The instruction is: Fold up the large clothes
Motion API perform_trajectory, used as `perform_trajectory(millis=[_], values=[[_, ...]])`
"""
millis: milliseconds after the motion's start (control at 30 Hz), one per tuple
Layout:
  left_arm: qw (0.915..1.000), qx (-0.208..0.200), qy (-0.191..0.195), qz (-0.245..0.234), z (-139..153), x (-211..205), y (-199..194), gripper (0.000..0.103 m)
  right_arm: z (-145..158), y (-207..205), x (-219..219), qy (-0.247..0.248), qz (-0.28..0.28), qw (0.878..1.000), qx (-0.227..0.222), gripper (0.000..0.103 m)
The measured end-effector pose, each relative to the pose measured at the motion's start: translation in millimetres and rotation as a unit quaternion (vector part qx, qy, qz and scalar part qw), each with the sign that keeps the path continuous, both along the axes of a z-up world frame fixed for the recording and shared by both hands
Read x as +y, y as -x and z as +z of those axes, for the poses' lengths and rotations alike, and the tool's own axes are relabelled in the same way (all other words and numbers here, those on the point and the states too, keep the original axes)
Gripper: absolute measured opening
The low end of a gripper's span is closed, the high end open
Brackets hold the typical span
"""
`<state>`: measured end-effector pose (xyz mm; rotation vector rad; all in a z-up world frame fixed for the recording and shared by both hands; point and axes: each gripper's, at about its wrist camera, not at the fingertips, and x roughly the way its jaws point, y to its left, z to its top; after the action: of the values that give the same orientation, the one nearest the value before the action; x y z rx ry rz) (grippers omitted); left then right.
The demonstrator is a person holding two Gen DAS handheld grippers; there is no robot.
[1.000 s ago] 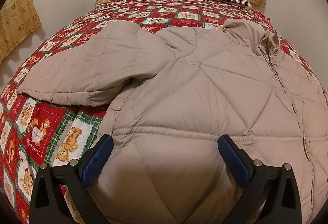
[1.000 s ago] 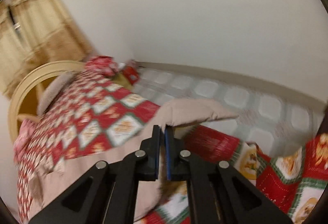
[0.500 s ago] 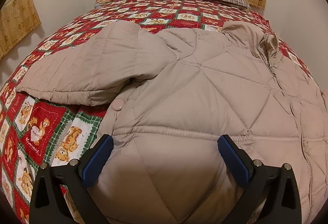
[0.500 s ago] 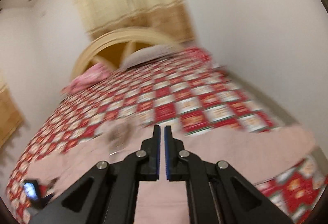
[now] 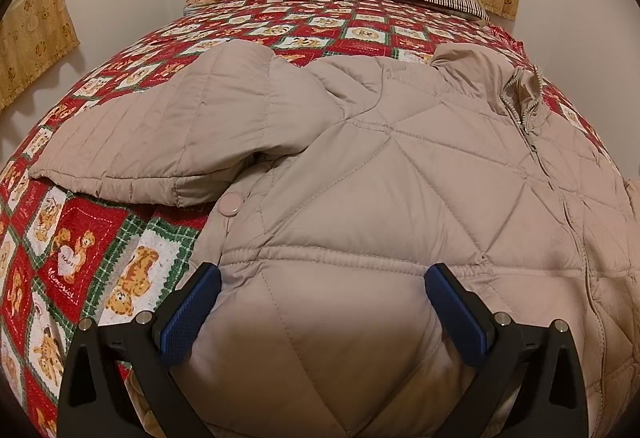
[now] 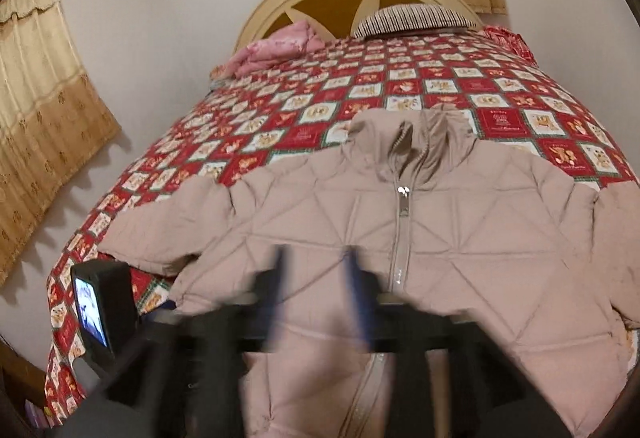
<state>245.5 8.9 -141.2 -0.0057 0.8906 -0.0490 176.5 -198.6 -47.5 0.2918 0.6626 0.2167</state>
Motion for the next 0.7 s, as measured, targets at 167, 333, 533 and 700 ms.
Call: perform_trajectory(millis=[167, 333, 533, 700], values=[[1.0, 0.0, -0.001, 0.0, 0.1, -0.1, -0.1, 0.102, 16.0, 21.9, -35.6, -0.022, -0.04, 0.999, -0.025, 0.082], [1.0, 0.0, -0.001, 0.0, -0.1, -0.1, 0.0, 0.102, 18.6, 54.4, -84.0, -0.018, -0.109, 0.994, -0.021, 0.082], [1.0, 0.0, -0.001, 0.0, -0.1, -0.1, 0.0, 0.102, 1.0, 91.8, -140.7, -0.038, -0.201, 0.979, 0.008, 0.082], [1.0, 0.0, -0.001, 0.001, -0.1, -0.2, 0.0, 0.102, -8.7, 101.1, -159.1, -0.057, -0.232, 0.971, 0.017, 0.082]])
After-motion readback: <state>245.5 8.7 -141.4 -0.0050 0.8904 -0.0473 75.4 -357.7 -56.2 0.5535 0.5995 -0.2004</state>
